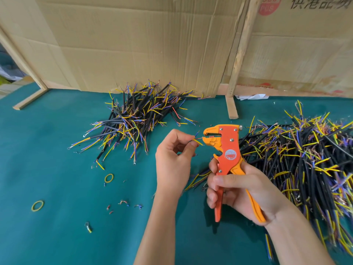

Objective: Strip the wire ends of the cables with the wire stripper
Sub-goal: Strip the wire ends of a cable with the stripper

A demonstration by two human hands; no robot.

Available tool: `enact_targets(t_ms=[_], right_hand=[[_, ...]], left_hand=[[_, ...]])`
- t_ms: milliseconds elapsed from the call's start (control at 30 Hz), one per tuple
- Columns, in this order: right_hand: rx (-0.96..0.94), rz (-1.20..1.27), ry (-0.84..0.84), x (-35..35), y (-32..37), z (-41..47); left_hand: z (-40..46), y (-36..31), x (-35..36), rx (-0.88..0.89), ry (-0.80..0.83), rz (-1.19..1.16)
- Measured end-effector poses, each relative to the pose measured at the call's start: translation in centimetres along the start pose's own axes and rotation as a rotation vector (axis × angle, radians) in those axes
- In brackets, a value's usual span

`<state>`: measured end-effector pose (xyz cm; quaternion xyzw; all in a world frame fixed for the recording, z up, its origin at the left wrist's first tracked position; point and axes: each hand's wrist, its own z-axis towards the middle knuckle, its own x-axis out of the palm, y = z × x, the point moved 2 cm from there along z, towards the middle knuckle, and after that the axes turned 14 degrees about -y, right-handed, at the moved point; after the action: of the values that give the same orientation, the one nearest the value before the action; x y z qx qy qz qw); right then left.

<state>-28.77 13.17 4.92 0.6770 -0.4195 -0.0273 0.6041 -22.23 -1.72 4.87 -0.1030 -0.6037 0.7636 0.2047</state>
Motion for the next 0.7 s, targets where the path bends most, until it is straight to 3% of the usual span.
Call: enact_targets(t_ms=[433, 600, 700], right_hand=[[0.009, -0.038, 0.011, 0.4, -0.3, 0.1], [-0.078, 0.027, -0.150, 1.1, -0.6, 0.4], [-0.133, 0.145, -0.199, 1.0, -0.5, 0.6]], left_hand=[[-0.1, -0.1, 0.0, 0.039, 0.025, 0.029], [-0.3, -0.3, 0.3, 0.057, 0.060, 0.074], [-0.1, 0.4, 0.2, 0.089, 0.105, 0.292]])
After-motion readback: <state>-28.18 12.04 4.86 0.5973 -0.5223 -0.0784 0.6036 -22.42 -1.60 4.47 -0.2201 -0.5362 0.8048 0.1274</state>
